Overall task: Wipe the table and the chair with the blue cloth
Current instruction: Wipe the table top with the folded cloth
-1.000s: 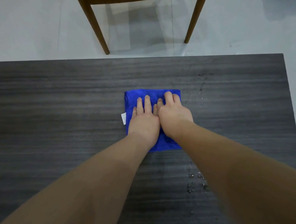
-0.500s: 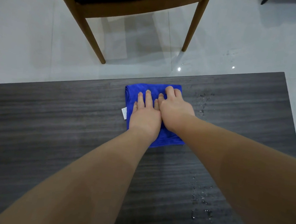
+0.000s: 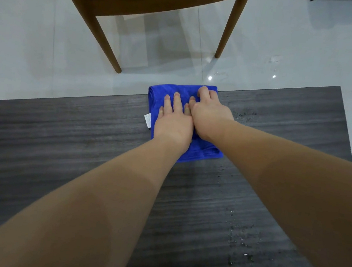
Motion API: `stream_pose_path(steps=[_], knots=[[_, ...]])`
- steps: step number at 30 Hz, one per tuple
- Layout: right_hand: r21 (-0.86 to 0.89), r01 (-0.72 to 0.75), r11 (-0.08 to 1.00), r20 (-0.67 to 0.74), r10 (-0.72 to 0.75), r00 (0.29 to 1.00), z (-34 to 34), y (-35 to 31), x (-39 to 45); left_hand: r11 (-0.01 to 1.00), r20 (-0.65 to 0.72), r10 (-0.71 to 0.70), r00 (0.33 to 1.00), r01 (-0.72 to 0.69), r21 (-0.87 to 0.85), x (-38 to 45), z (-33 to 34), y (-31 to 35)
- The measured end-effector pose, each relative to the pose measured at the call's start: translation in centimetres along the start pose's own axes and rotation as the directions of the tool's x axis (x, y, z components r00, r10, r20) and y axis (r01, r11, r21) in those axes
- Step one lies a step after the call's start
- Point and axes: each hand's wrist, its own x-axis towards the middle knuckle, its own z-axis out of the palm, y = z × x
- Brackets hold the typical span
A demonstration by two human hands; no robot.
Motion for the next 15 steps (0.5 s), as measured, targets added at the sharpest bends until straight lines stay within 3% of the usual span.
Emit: stream_pose_path(steps=[15], knots=[[0.058,0.019,0.998,-0.017,-0.018,1.0,-0.32,0.76,0.6,0.995,-0.025,0.009,1.0,-0.011,-0.096,0.01,-0.43,-0.58]])
